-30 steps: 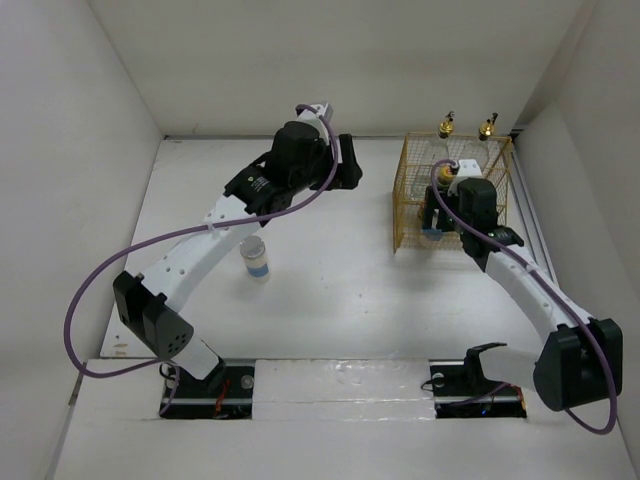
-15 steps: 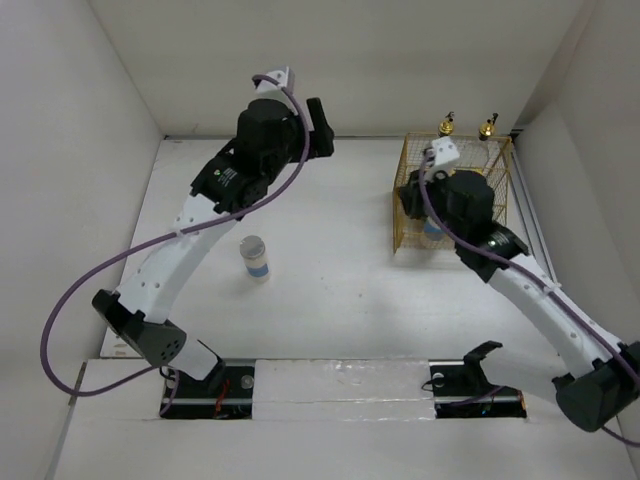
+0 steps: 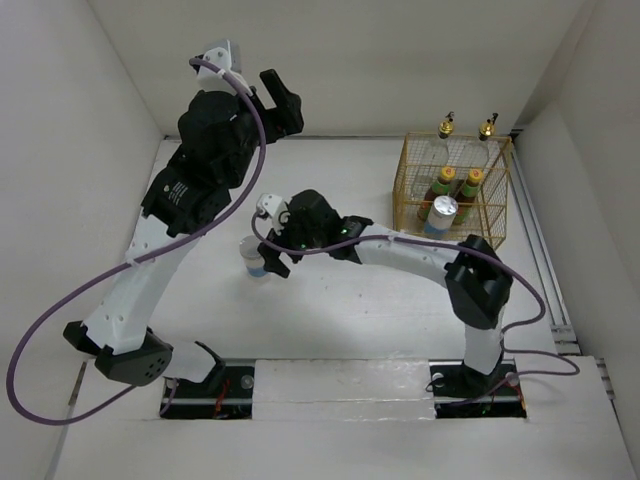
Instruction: Organize the condiment bottles
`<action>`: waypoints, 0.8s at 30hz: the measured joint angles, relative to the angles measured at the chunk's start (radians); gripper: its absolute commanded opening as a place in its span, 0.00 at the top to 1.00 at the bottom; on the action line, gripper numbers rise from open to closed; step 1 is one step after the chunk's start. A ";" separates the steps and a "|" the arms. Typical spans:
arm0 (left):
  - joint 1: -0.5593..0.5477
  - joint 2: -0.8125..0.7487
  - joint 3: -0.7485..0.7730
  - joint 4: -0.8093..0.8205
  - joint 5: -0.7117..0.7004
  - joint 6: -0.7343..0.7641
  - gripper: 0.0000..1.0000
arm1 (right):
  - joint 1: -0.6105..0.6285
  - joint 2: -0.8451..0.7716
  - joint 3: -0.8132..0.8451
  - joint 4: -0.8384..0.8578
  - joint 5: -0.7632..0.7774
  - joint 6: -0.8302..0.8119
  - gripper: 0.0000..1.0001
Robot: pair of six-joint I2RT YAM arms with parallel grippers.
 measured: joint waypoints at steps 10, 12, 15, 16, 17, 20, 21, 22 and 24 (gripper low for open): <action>0.000 0.002 -0.042 -0.008 0.024 0.003 0.18 | 0.039 0.238 0.230 0.059 -0.025 0.003 0.46; 0.000 0.002 -0.043 -0.009 0.024 0.003 0.18 | 0.039 0.247 0.232 0.082 -0.021 0.014 0.65; 0.000 0.002 -0.043 -0.007 0.024 0.007 0.18 | 0.038 0.231 0.206 0.104 -0.011 0.024 0.70; 0.000 0.002 -0.043 -0.007 0.024 0.008 0.18 | 0.038 0.211 0.177 0.108 -0.004 0.027 0.72; 0.000 0.002 -0.043 -0.007 0.024 0.010 0.18 | 0.033 0.182 0.146 0.106 0.003 0.031 0.72; 0.000 0.002 -0.043 -0.007 0.031 0.011 0.17 | 0.021 0.056 0.037 0.076 0.018 0.047 0.75; 0.000 0.003 -0.043 -0.006 0.040 0.011 0.17 | 0.005 -0.038 -0.016 0.063 0.025 0.050 0.76; 0.000 0.006 -0.043 -0.006 0.047 0.011 0.16 | -0.013 -0.113 -0.050 0.056 0.033 0.056 0.76; 0.000 0.017 -0.037 -0.003 0.067 0.013 0.16 | -0.068 -0.280 -0.100 0.042 0.063 0.070 0.78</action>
